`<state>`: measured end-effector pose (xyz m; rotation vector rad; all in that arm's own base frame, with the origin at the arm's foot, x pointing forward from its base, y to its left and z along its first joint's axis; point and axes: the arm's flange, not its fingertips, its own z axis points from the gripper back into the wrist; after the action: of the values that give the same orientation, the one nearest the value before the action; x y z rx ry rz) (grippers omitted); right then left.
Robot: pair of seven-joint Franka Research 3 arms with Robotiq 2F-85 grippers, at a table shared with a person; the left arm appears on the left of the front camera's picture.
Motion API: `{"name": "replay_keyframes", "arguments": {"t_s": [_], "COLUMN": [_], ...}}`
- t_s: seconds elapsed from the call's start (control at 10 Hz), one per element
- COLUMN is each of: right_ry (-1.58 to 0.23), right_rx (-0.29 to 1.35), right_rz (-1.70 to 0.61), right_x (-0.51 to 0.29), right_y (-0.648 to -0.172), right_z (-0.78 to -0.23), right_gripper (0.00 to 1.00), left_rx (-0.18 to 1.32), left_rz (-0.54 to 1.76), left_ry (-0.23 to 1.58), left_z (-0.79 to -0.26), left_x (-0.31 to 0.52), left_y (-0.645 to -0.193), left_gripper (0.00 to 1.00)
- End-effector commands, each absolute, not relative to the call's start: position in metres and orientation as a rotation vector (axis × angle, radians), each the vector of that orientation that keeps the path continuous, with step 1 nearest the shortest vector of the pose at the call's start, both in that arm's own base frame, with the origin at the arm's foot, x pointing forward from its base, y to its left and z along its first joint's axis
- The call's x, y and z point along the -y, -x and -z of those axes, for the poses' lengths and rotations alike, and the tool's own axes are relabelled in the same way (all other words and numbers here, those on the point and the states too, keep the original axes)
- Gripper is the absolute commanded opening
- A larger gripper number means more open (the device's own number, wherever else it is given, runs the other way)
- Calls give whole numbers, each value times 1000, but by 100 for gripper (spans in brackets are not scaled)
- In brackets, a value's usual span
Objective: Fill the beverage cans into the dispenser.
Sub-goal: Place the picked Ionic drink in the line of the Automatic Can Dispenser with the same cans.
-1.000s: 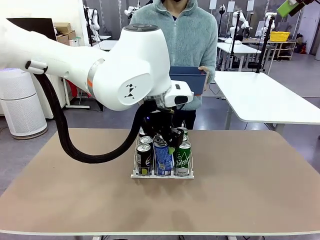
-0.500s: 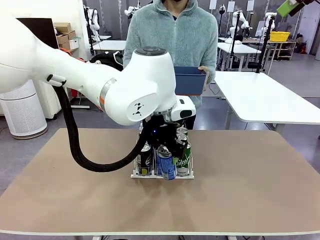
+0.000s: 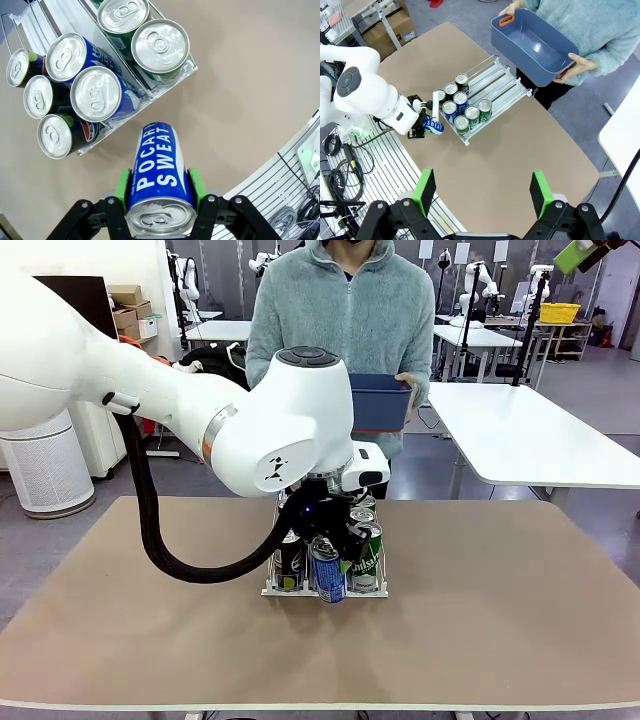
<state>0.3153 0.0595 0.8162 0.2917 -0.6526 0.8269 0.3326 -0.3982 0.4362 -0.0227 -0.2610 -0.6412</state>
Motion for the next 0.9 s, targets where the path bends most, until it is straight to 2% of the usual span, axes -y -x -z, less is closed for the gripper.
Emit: {"name": "replay_keyframes", "arguments": {"t_s": [0.0, 0.3, 0.8], "right_ry": [-299, -299, -299], "right_rx": [649, 649, 649], "right_rz": [-836, -836, -836], "right_x": [-60, -60, -60], "right_y": [-313, -313, -313], "right_z": [-813, -813, -813], "right_gripper": [100, 100, 100], "left_rx": [264, 283, 287], "left_rz": [645, 628, 662], "left_ry": [21, -5, 106], "left_z": [-437, -454, -458], "left_x": [399, 387, 367], "left_y": [-332, -354, -413], "left_gripper": [57, 57, 57]}}
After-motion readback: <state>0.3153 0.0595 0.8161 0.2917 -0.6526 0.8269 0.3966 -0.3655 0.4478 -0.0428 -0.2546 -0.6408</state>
